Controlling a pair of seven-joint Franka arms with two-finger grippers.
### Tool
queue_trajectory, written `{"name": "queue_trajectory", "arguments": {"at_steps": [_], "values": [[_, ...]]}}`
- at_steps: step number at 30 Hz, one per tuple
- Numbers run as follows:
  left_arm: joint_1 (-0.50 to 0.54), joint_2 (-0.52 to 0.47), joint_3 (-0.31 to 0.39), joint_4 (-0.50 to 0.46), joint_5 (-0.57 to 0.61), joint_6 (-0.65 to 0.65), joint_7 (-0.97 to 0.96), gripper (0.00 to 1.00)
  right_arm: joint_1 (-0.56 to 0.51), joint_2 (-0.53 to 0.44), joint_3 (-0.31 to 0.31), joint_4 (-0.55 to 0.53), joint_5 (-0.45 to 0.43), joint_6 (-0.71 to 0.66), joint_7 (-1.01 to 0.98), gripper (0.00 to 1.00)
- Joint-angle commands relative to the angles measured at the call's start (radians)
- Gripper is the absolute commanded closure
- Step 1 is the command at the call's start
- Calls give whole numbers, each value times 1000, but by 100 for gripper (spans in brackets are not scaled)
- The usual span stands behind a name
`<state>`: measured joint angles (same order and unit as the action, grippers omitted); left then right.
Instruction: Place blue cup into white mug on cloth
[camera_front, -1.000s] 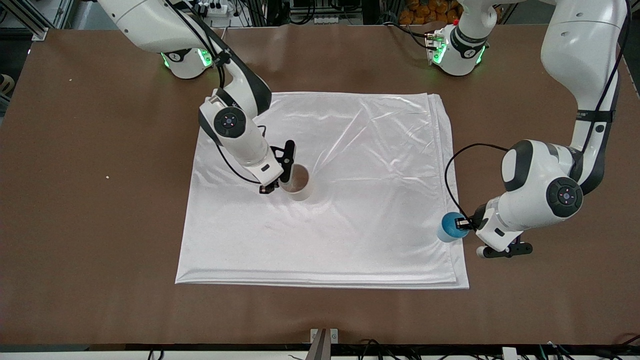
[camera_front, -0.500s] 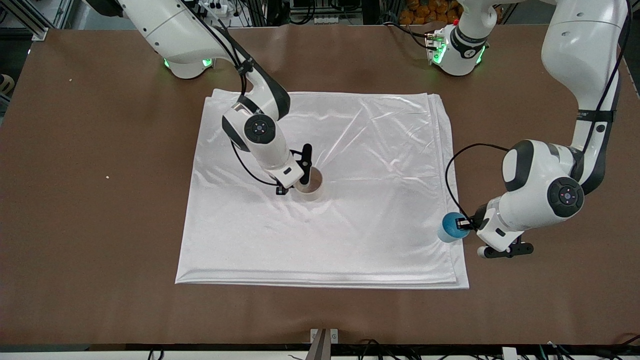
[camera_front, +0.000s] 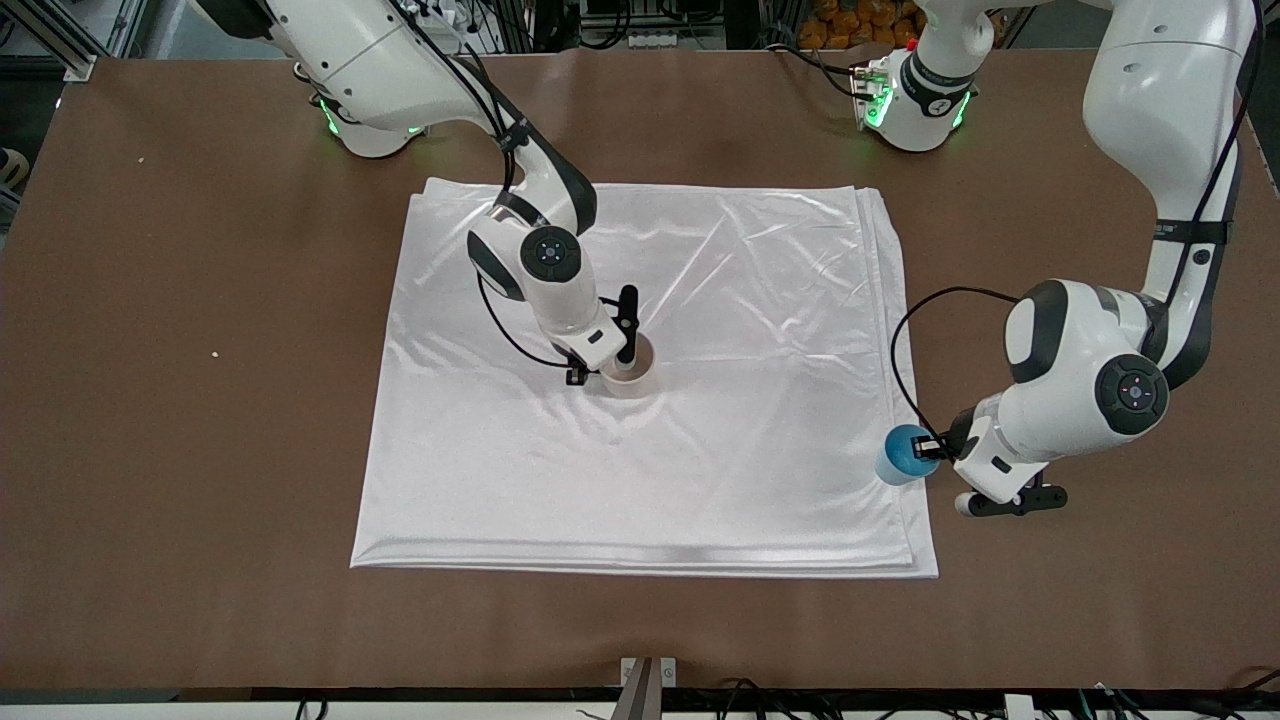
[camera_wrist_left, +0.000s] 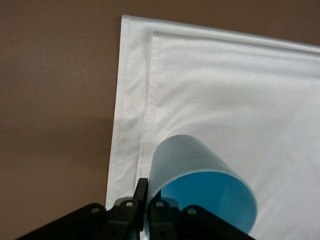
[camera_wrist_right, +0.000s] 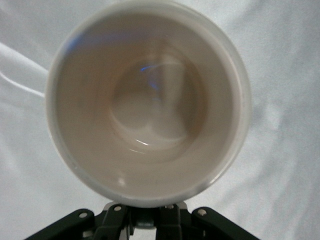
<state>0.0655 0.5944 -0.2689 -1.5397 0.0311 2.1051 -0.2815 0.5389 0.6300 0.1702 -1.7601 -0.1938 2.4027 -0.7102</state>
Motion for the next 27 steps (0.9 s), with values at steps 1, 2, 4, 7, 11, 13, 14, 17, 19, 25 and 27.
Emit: {"name": "queue_trajectory", "arguments": {"at_steps": [1, 2, 4, 7, 11, 13, 14, 17, 19, 25, 27], "values": [[2, -21, -1, -13, -14, -11, -5, 100, 16, 19, -12, 31, -32, -20, 31, 86], [2, -21, -1, -11, -14, -11, -5, 100, 16, 19, -12, 31, -33, -20, 31, 79], [2, -21, -1, -13, -14, -11, -5, 100, 16, 19, -12, 31, -33, -20, 32, 65], [2, -19, -1, -13, -14, -11, -5, 100, 16, 17, -12, 31, -33, -20, 32, 60], [2, -19, -1, -13, -14, -11, -2, 100, 13, 11, -12, 34, -33, -20, 32, 42], [4, -19, -1, -13, -14, -11, -1, 100, 6, 7, -12, 37, -33, -20, 32, 40], [4, -19, -1, -13, -14, -11, -1, 100, 4, 5, -12, 39, -33, -22, 32, 38], [4, -19, -1, -13, -14, -11, 1, 100, -10, -18, -12, 34, -30, -22, 32, 22], [4, -19, -1, -13, -14, -11, 1, 100, -34, -32, -11, 34, -29, -22, 29, 19], [4, -19, -1, -13, -14, -11, 1, 100, -45, -119, -11, 31, -27, -115, 29, 17], [4, -18, -1, -13, -14, -11, -1, 100, -56, -153, -11, 33, -26, -157, 31, 17]]}}
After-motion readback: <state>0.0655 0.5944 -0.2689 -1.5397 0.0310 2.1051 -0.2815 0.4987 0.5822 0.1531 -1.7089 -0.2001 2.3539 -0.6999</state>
